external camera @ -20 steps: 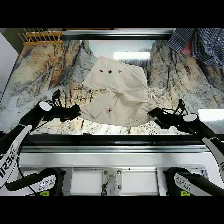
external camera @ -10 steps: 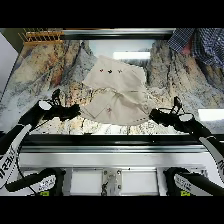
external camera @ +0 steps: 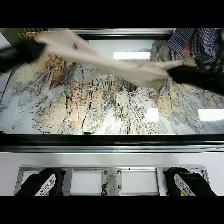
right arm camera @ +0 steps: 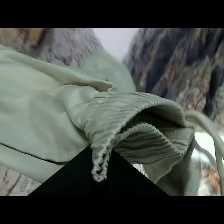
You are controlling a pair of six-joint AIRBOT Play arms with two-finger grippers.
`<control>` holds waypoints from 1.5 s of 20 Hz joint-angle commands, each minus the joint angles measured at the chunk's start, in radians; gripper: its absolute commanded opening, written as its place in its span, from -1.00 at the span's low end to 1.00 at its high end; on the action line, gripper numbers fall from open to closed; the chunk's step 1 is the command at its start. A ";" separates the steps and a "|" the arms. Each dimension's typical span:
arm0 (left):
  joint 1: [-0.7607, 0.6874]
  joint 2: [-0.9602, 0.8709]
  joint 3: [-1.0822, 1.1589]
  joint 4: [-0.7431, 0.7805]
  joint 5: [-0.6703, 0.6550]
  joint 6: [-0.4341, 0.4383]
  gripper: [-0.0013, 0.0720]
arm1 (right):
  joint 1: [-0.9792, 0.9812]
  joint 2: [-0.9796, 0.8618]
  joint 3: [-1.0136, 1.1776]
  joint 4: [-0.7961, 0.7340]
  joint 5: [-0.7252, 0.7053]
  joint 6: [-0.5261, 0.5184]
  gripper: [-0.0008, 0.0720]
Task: Fold the clothes and pants, and hang the long-sleeved shirts on hangers.
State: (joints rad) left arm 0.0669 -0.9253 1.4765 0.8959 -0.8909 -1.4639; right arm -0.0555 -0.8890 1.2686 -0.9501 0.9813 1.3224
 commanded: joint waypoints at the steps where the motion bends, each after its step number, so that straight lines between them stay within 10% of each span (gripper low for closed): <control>1: 0.005 0.162 0.222 0.003 -0.003 0.002 -0.95 | 0.001 0.127 0.202 -0.042 0.146 0.103 -0.91; 8: 0.005 0.275 0.262 0.002 0.010 0.001 -0.95 | 0.001 0.282 0.206 -0.042 0.392 0.305 -0.91; 15: 0.000 -0.085 0.262 -0.007 -0.098 -0.018 -0.95 | 0.005 0.146 0.163 -0.045 0.599 0.461 -0.91; 23: -0.119 -0.580 0.270 -0.007 0.021 -0.035 -0.95 | 0.079 -0.371 0.142 -0.256 0.296 0.404 -0.91; 30: -0.117 -0.743 0.468 0.012 -0.226 -0.036 -0.96 | 0.079 -0.491 0.214 -0.298 0.167 0.323 -0.91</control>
State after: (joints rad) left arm -0.0483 -1.6188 1.8881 0.8928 -1.0050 -1.4994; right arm 0.0223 -1.3491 1.4689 -1.2114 1.2011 1.6821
